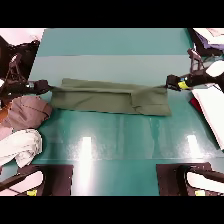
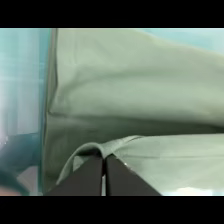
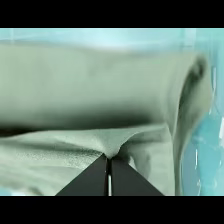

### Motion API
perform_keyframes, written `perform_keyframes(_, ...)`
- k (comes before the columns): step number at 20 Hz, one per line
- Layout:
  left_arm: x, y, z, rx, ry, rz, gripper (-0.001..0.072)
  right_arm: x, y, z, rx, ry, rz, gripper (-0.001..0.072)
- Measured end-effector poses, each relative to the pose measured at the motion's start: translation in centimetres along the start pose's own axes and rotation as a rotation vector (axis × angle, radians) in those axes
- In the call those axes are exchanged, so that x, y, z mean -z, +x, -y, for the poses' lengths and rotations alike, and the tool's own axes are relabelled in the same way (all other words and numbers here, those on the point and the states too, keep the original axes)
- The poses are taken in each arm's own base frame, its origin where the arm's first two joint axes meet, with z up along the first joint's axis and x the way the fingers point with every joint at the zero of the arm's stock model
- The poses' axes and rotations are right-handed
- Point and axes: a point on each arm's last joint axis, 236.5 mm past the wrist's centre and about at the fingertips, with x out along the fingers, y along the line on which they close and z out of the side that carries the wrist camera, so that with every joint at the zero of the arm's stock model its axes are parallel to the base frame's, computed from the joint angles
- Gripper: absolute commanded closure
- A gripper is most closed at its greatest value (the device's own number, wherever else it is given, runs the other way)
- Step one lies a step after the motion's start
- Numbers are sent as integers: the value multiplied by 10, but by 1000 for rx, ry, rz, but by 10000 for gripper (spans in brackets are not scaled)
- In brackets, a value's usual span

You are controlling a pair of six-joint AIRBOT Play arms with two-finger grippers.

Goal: Fold the shirts.

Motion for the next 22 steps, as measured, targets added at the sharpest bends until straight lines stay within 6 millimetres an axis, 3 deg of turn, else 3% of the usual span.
perform_keyframes(2, -10, 18, -7, 4, -19, -6, 665, -15, 15, 1, 1, 0, -9, 694)
perform_keyframes(3, -14, 26, -11, 7, -29, -10, 372, -20, 22, 1, 1, 0, -15, 675)
perform_keyframes(4, -19, 33, -14, 10, -40, -6, 31, -24, 28, 2, 2, 1, -25, 514)
perform_keyframes(5, -24, 40, -15, 18, -55, -5, 50, -28, 34, 3, 4, 3, -33, 308)
perform_keyframes(6, -27, 46, -15, 29, -70, -6, 59, -30, 39, 4, 3, 4, -43, 217)
perform_keyframes(10, -43, 52, -9, 67, -97, 14, 61, -35, 40, 10, 2, 3, -82, 217)
perform_keyframes(11, -45, 51, -6, 80, -97, 8, 105, -32, 37, 13, 1, -8, -105, 218)
perform_keyframes(13, -41, 50, 2, 108, -92, -23, 658, -20, 27, 26, 6, -21, -162, 217)
perform_keyframes(14, -37, 49, 6, 122, -87, -43, 684, -12, 21, 34, 7, -19, -189, 195)
perform_keyframes(16, -28, 47, 13, 149, -71, -91, 684, 4, 14, 50, -12, 12, -234, 19)
perform_keyframes(22, 4, 42, 39, 225, -24, -230, 684, 43, 23, 73, -187, 188, -265, -1)
